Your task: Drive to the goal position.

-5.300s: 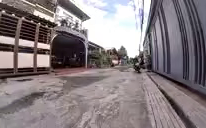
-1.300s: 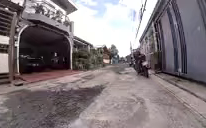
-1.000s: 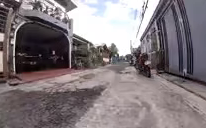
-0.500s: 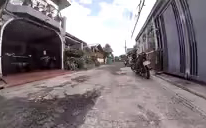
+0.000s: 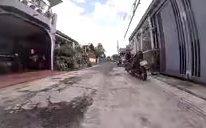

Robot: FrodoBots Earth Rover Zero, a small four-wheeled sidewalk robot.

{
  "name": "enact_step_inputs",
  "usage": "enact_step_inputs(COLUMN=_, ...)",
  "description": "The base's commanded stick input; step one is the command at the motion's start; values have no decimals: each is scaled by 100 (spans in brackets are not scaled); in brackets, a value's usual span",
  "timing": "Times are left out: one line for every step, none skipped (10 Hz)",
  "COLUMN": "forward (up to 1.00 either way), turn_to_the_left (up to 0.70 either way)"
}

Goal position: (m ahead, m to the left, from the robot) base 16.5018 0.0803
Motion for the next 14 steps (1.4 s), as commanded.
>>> enact_step_inputs(forward=70, turn_to_the_left=0)
enact_step_inputs(forward=70, turn_to_the_left=0)
enact_step_inputs(forward=70, turn_to_the_left=0)
enact_step_inputs(forward=70, turn_to_the_left=0)
enact_step_inputs(forward=76, turn_to_the_left=0)
enact_step_inputs(forward=85, turn_to_the_left=0)
enact_step_inputs(forward=95, turn_to_the_left=0)
enact_step_inputs(forward=100, turn_to_the_left=-1)
enact_step_inputs(forward=100, turn_to_the_left=-1)
enact_step_inputs(forward=100, turn_to_the_left=0)
enact_step_inputs(forward=100, turn_to_the_left=0)
enact_step_inputs(forward=100, turn_to_the_left=0)
enact_step_inputs(forward=100, turn_to_the_left=0)
enact_step_inputs(forward=100, turn_to_the_left=0)
